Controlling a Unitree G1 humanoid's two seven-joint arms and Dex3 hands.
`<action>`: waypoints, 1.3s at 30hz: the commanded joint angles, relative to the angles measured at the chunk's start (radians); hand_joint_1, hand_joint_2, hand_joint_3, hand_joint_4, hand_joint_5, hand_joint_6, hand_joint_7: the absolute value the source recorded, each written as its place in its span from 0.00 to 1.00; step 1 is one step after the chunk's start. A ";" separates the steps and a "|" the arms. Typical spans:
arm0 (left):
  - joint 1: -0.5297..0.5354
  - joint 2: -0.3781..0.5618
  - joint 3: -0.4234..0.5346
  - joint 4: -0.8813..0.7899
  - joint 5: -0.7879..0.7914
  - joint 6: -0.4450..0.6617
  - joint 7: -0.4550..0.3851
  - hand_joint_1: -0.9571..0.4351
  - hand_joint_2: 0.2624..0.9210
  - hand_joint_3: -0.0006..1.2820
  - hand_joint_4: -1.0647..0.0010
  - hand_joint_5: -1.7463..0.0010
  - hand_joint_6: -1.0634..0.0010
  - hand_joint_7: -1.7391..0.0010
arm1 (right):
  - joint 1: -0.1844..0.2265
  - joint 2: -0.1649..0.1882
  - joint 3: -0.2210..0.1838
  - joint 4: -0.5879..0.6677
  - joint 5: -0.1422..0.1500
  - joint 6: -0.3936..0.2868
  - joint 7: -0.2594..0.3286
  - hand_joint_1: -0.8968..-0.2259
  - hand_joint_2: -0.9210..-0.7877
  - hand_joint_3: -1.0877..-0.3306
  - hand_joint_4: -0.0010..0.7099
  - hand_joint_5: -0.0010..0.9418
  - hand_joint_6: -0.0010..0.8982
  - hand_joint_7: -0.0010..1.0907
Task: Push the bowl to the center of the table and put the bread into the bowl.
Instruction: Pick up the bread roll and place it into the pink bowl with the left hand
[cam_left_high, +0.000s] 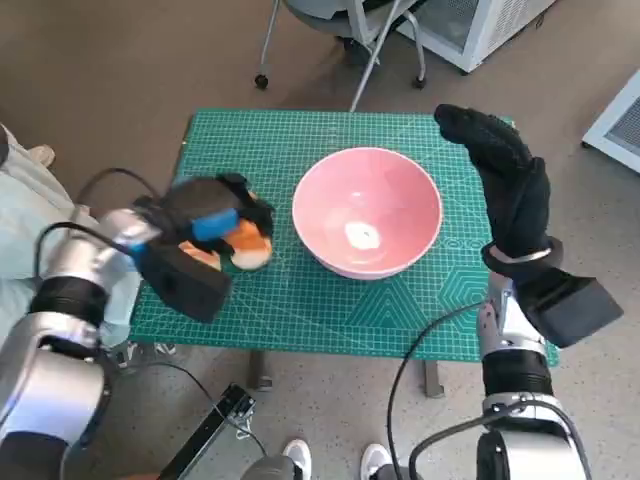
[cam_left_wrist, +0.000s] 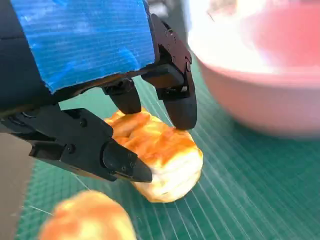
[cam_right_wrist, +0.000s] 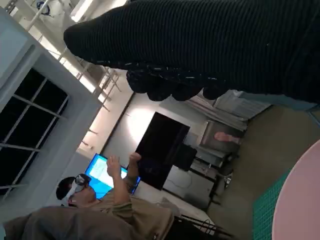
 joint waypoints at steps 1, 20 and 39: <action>-0.049 0.033 0.082 -0.059 -0.086 -0.033 -0.016 0.69 1.00 0.09 0.46 0.31 0.39 0.30 | 0.008 0.004 0.002 0.018 -0.002 0.011 0.007 0.47 0.00 0.44 0.52 0.00 0.00 0.87; -0.086 -0.066 0.216 -0.347 -0.280 0.008 -0.132 0.69 1.00 0.05 0.40 0.37 0.33 0.31 | 0.009 0.000 0.004 0.017 -0.005 0.002 0.009 0.47 0.00 0.43 0.53 0.01 0.00 0.85; -0.207 -0.312 0.079 -0.064 -0.089 0.047 -0.028 0.69 1.00 0.08 0.44 0.34 0.38 0.29 | 0.026 0.002 0.002 0.006 -0.001 -0.013 0.011 0.46 0.00 0.44 0.54 0.01 0.00 0.84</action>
